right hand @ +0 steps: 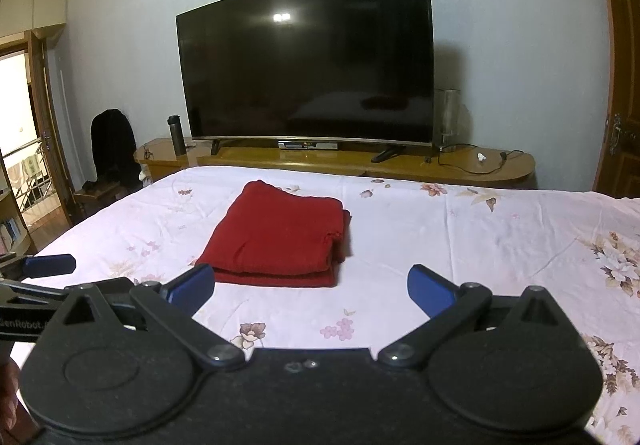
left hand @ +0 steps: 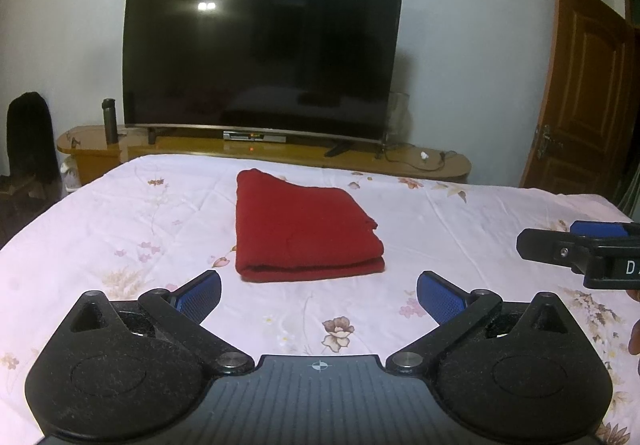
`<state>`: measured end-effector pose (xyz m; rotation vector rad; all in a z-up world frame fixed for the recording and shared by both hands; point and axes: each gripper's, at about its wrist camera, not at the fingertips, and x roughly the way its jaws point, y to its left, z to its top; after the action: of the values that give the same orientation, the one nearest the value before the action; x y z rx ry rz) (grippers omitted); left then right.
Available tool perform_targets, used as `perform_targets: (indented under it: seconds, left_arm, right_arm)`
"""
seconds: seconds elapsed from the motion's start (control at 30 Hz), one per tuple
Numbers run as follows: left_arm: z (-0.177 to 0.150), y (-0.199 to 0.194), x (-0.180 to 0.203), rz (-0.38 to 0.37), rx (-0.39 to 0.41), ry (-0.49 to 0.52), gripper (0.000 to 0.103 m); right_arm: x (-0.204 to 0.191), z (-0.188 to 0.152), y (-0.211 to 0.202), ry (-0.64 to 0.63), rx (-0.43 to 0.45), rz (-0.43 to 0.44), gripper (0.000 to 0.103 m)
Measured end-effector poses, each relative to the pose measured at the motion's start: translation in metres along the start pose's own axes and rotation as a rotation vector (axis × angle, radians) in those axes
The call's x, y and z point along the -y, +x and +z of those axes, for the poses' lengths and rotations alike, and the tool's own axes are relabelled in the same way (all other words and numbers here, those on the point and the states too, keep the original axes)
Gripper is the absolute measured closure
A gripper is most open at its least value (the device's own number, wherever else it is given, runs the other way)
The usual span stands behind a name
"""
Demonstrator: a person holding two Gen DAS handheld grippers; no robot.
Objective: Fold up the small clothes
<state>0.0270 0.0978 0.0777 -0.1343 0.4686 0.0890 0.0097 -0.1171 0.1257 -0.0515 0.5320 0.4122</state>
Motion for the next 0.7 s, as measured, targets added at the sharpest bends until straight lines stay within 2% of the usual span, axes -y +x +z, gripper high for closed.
perform_targets:
  seconds: [0.7]
  left_arm:
    - [0.0034, 0.0023, -0.0063, 0.013, 0.012, 0.002, 0.000]
  right_arm:
    - [-0.0004, 0.0050, 0.0059, -0.007, -0.001, 0.017, 0.001]
